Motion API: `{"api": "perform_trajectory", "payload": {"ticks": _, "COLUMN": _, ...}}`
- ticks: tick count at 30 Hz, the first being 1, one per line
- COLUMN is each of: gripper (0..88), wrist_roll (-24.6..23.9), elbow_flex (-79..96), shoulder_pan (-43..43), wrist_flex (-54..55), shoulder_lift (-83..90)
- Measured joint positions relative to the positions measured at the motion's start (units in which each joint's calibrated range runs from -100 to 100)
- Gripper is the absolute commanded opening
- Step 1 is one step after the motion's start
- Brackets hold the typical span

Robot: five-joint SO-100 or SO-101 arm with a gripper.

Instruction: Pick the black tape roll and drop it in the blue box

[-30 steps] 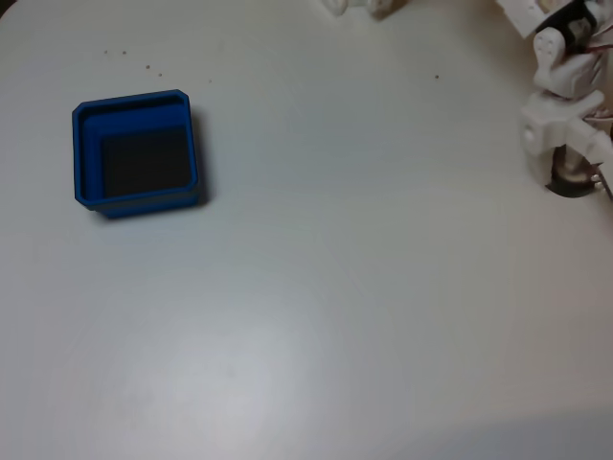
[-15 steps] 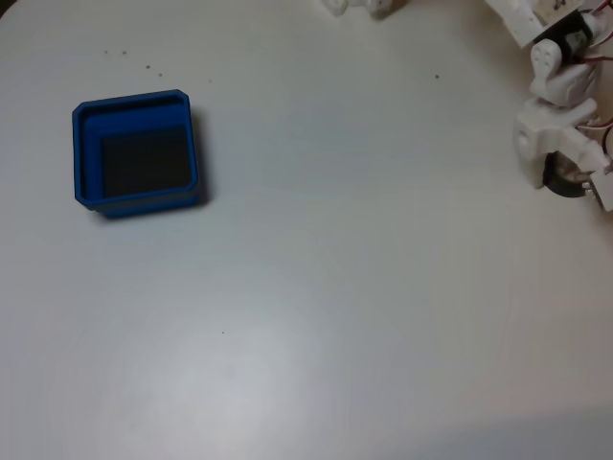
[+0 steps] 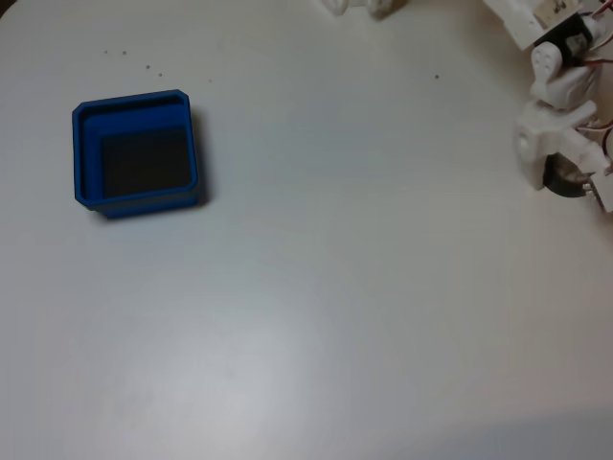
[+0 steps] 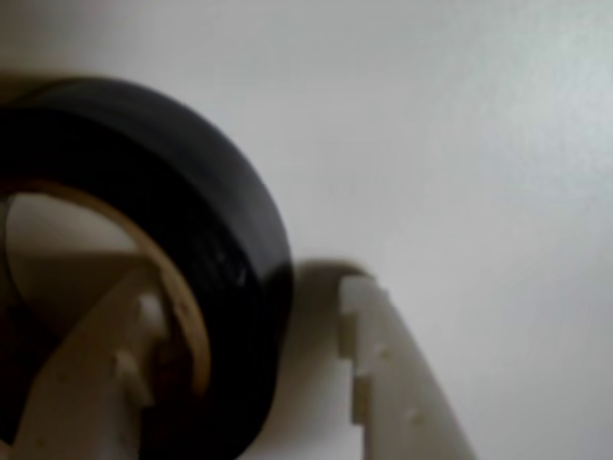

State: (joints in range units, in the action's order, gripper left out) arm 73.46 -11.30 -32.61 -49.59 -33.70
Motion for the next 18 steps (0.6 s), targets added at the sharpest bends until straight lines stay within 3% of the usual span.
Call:
{"api": "perform_trajectory", "payload": {"ticks": 12, "gripper": 14.3, "wrist_roll": -0.3, "elbow_flex": -0.4, "shoulder_pan": 0.0, "wrist_flex": 0.0, "shoulder_lift": -0.3}}
{"api": "perform_trajectory", "payload": {"ticks": 18, "gripper": 0.0, "wrist_roll": -0.3, "elbow_flex": -0.4, "shoulder_pan": 0.0, "wrist_flex": 0.0, "shoulder_lift": -0.3}}
